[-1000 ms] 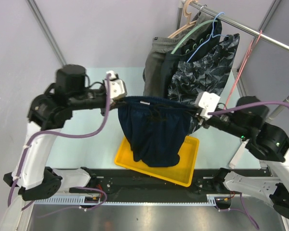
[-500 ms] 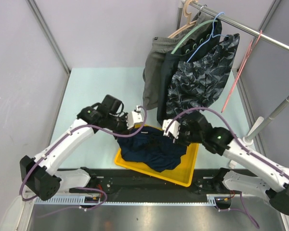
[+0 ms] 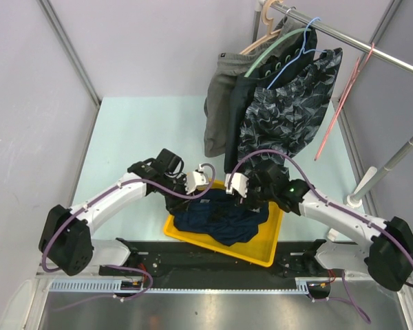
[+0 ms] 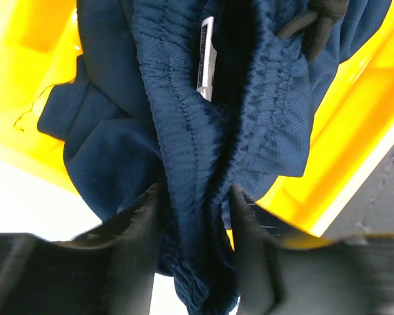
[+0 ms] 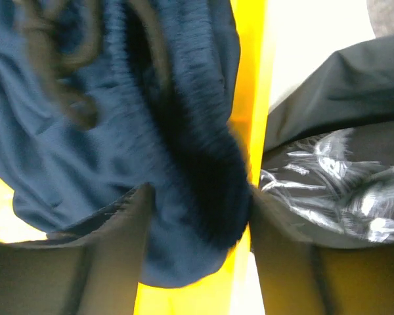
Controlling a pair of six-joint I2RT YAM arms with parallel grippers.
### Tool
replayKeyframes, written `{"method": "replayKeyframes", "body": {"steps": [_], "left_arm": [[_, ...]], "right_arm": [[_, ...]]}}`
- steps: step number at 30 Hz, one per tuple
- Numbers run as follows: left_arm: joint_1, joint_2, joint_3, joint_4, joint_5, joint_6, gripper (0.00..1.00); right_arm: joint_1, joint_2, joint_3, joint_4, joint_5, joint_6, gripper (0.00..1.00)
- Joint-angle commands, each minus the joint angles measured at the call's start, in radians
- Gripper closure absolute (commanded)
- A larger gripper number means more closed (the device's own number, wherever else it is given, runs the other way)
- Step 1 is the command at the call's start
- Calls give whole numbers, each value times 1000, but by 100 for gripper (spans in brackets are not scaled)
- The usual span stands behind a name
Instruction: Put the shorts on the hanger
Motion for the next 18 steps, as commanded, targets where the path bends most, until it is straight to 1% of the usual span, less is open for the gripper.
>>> {"method": "replayKeyframes", "body": {"steps": [1, 2, 3, 4, 5, 6, 8, 9, 12, 14, 15, 17, 18], "left_arm": [[22, -74, 67, -32, 53, 7, 43], [24, -88, 87, -48, 67, 8, 38], [27, -112, 131, -62, 78, 8, 34], [27, -123, 156, -83, 84, 7, 25], [27, -131, 181, -92, 90, 4, 23], [27, -140, 234, -102, 111, -2, 21], [27, -155, 288, -131, 134, -10, 18], [27, -162, 340, -135, 148, -21, 17], [27, -172, 421, -142, 159, -34, 14], [26, -178, 448, -134, 159, -44, 12], [27, -180, 460, -125, 153, -48, 11], [27, -182, 457, -102, 139, -57, 10], [27, -183, 449, -97, 139, -59, 10]], "right_arm": [[11, -141, 92, -72, -40, 18, 32], [16, -191, 138, -103, -43, 33, 31], [25, -219, 162, -167, -46, 43, 26], [31, -243, 187, -199, -49, 47, 24], [51, -285, 217, -230, -52, 53, 23], [62, -300, 269, -287, -51, 70, 21], [85, -326, 334, -339, -49, 90, 20], [108, -339, 404, -391, -51, 116, 20], [134, -339, 521, -462, -52, 167, 19], [88, -336, 627, -485, -100, 196, 19], [32, -337, 656, -476, -98, 223, 18], [-31, -340, 733, -461, -95, 325, 18], [-103, -345, 750, -424, -101, 364, 18]]}}
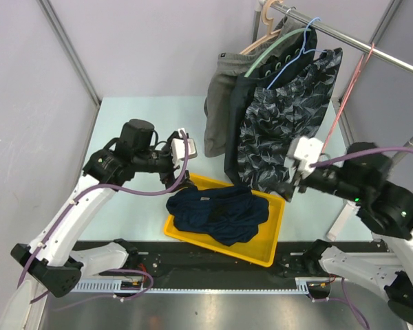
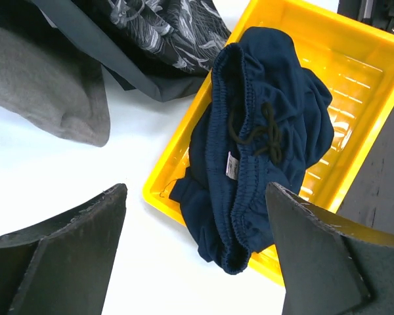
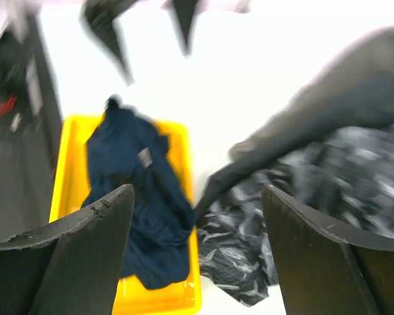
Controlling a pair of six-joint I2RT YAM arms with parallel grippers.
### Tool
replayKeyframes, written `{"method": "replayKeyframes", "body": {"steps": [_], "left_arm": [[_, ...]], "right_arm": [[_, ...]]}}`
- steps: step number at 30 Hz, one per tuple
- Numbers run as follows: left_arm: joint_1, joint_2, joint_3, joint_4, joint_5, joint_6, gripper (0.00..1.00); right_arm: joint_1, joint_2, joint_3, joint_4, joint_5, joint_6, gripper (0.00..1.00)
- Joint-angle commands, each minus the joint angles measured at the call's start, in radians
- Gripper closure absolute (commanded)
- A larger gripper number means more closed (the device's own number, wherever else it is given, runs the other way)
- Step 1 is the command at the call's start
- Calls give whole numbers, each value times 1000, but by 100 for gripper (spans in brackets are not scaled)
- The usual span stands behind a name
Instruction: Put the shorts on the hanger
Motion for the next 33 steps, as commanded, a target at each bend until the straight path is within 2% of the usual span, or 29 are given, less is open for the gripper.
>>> {"method": "replayKeyframes", "body": {"steps": [1, 3, 4, 6, 7, 8, 11, 15, 18, 22, 29, 33], "left_arm": [[6, -5, 10, 22, 24, -35, 10], [6, -7, -4, 36, 25, -44, 10], [6, -10, -5, 56, 28, -53, 9], [6, -10, -5, 73, 37, -68, 8], [6, -10, -4, 91, 36, -71, 7], [6, -13, -4, 102, 36, -85, 7], [6, -7, 7, 116, 37, -93, 5], [6, -3, 25, 88, 40, -72, 4], [6, -8, 38, 73, 27, -59, 4], [6, -20, 22, 91, 24, -59, 4], [5, -22, -16, 120, 17, -76, 3], [6, -25, -12, 116, 10, -70, 3]], "right_arm": [[-179, -26, 128, 23, -22, 273, 18], [-251, -41, 149, 84, -12, 361, 20], [-337, -55, 159, 100, 34, 404, 20], [-432, -66, 179, 116, 109, 535, 22], [-525, -71, 179, 105, 201, 566, 23], [-590, -64, 177, 56, 247, 663, 25], [-747, -61, 118, -25, 306, 782, 27], [-769, -77, 21, 45, 396, 827, 27], [-772, -49, 4, 100, 461, 801, 27], [-773, 8, -2, 160, 473, 778, 28], [-776, 107, -2, 290, 473, 755, 35], [-815, 147, -4, 327, 485, 755, 46]]}}
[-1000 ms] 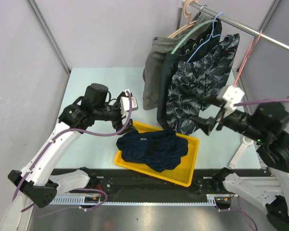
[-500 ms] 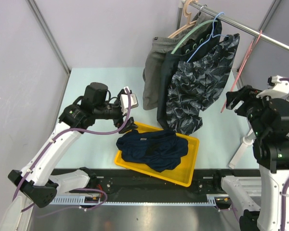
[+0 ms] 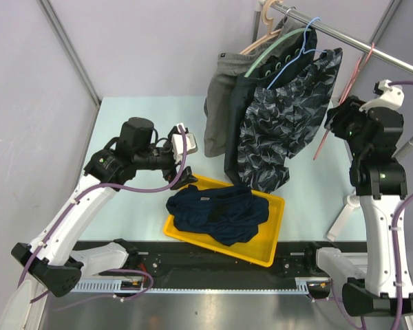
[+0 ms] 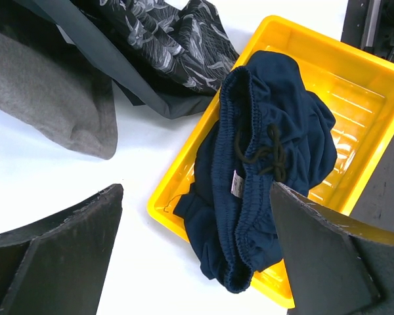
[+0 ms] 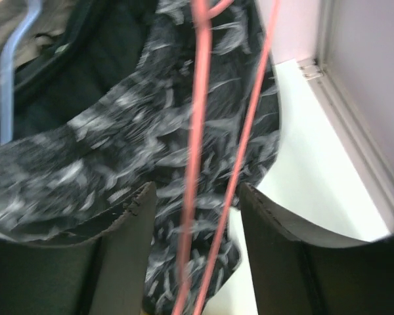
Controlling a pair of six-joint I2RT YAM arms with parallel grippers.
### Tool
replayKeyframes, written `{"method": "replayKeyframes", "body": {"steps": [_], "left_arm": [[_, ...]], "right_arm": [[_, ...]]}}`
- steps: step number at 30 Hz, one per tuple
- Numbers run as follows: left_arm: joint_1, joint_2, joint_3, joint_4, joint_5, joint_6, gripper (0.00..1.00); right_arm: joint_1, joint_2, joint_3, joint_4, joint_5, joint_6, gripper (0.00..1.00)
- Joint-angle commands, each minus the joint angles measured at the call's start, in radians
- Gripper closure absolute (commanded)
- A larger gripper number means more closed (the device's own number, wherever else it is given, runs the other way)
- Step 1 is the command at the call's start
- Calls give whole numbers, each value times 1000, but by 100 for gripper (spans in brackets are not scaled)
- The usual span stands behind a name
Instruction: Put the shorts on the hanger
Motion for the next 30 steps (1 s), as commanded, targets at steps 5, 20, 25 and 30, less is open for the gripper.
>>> {"method": "replayKeyframes", "body": {"steps": [5, 20, 25, 30], "left_arm": [[6, -18, 3, 16, -9, 18, 3], [4, 3, 21, 2, -19, 1, 0], [6, -6, 8, 4, -1, -8, 0], [6, -70, -64, 91, 21, -64, 0]], "right_arm": [[-44, 34, 1, 131, 15, 5, 82], [-43, -74, 3, 202, -105, -17, 100], [-41, -152, -22, 42, -200, 23, 100], [-40, -307, -134, -19, -365, -18, 100]]}}
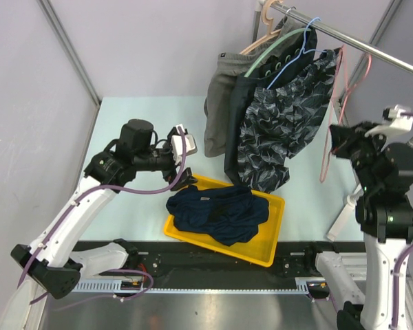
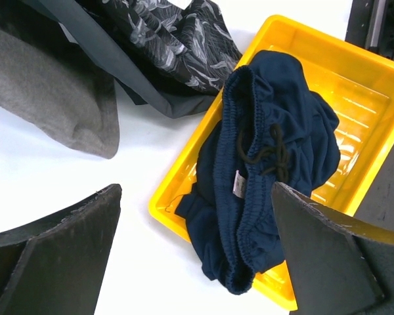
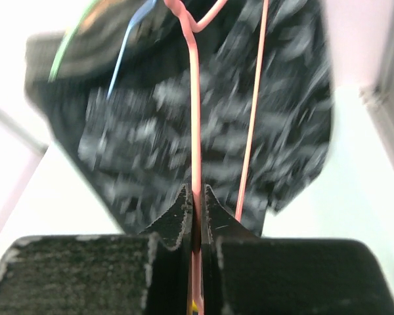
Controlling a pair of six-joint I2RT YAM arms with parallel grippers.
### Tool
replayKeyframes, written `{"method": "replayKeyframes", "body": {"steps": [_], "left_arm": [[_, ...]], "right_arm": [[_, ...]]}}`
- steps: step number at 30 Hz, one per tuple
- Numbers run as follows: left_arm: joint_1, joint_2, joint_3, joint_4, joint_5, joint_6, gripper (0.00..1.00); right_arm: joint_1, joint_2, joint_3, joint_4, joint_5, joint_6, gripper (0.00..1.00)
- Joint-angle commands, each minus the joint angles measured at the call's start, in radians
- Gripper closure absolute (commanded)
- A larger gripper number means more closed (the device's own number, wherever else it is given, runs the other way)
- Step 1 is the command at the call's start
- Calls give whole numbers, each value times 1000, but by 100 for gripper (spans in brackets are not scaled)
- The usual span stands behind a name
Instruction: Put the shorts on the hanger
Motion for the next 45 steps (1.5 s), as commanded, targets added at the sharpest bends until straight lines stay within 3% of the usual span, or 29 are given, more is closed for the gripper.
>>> {"method": "replayKeyframes", "body": {"steps": [1, 3, 7, 13, 18, 24, 30, 34, 35, 38, 40, 42, 45], "left_arm": [[6, -100, -89, 126, 23, -83, 0], [6, -136, -140, 204, -32, -185, 0], [6, -217, -240, 301, -55, -229, 0], [35, -281, -251, 301, -115, -238, 0], [84, -315, -244, 302, -87, -235, 0], [272, -338, -171, 264, 173, -208, 0], [355, -387, -146, 191, 206, -143, 0], [368, -390, -157, 164, 204, -114, 0], [368, -387, -159, 161, 206, -105, 0], [368, -372, -148, 134, 236, -55, 0], [368, -360, -136, 76, 278, -7, 0], [363, -337, -131, -46, 325, 142, 0], [349, -302, -134, -224, 385, 332, 4]], "right_arm": [[0, -132, -60, -88, -192, -37, 100], [0, -206, -80, -145, -275, -69, 100], [-7, -310, -93, -257, -433, -163, 100], [-34, -464, -53, -427, -515, -319, 100], [-109, -533, -19, -524, -726, -423, 100], [-184, -299, 16, -629, -1033, -590, 100], [-171, 0, 53, -725, -1142, -785, 100], [24, 149, 53, -691, -1054, -770, 100], [174, 168, 53, -638, -1012, -748, 100], [390, 212, 55, -546, -863, -717, 100], [470, 241, 70, -530, -787, -744, 100], [560, 286, 88, -538, -738, -772, 100], [601, 309, 116, -530, -724, -798, 100]]}}
